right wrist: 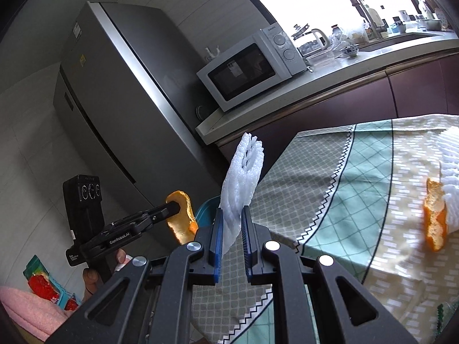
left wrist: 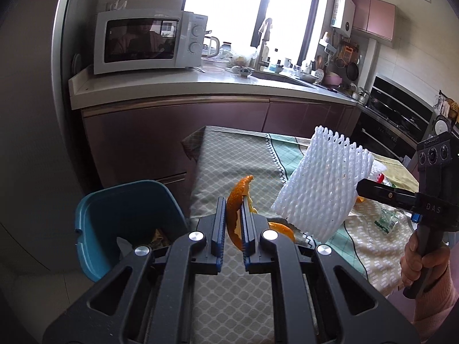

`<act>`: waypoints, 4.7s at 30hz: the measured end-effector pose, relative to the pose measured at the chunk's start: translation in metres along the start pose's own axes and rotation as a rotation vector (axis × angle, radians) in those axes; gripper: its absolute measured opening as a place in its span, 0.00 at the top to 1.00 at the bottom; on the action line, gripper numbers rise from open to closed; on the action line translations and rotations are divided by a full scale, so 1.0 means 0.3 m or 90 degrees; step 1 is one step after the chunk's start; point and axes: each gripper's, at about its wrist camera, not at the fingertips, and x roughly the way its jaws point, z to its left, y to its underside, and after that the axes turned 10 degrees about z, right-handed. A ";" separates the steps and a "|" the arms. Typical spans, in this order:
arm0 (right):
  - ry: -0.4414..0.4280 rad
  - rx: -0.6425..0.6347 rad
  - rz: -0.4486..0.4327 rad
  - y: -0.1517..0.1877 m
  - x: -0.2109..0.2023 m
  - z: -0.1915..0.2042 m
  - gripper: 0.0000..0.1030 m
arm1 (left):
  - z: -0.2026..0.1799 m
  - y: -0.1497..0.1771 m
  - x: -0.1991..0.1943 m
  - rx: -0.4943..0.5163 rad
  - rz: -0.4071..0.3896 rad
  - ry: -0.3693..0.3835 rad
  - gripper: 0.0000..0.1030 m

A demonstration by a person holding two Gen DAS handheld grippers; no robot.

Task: Collect trash
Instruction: 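Carry the orange peel and foam net over the teal wastebasket, then open both grippers over the wastebasket and return toward the table, then grasp a white foam net with the left gripper while the right gripper grasps a clear wrapper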

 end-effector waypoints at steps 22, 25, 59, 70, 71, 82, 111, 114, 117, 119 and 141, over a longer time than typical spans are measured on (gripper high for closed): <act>-0.037 -0.068 0.123 -0.148 0.415 0.151 0.89 | 0.401 0.034 -0.011 -0.120 0.008 -0.113 0.90; -0.029 -0.064 0.143 -0.155 0.475 0.157 0.89 | 0.429 0.038 0.014 -0.128 0.015 -0.120 0.90; 0.037 -0.025 0.227 -0.109 0.686 0.117 0.72 | 0.464 0.070 0.335 -0.141 0.081 -0.121 0.58; 0.064 -0.057 0.115 -0.054 0.295 0.106 0.57 | 0.181 0.033 0.189 -0.044 0.004 -0.031 0.49; 0.071 -0.054 0.102 -0.044 0.248 0.094 0.56 | 0.144 0.028 0.186 -0.031 0.000 -0.016 0.48; 0.187 0.045 -0.026 0.075 -0.194 -0.100 0.53 | -0.270 0.003 0.223 0.091 0.012 0.100 0.46; 0.244 0.228 -0.136 0.273 -0.567 -0.490 0.52 | -0.971 -0.189 0.705 0.217 0.149 0.194 0.62; 0.240 0.234 -0.136 0.278 -0.572 -0.506 0.52 | -0.957 -0.200 0.727 0.197 0.171 0.213 0.88; 0.236 0.237 -0.136 0.282 -0.572 -0.515 0.52 | -0.945 -0.202 0.717 0.188 0.166 0.216 0.94; 0.235 0.236 -0.134 0.284 -0.570 -0.517 0.52 | -0.930 -0.204 0.696 0.185 0.154 0.215 0.94; 0.247 0.252 -0.060 0.374 -0.510 -0.501 0.43 | -0.656 -0.135 0.424 0.131 0.092 0.205 0.94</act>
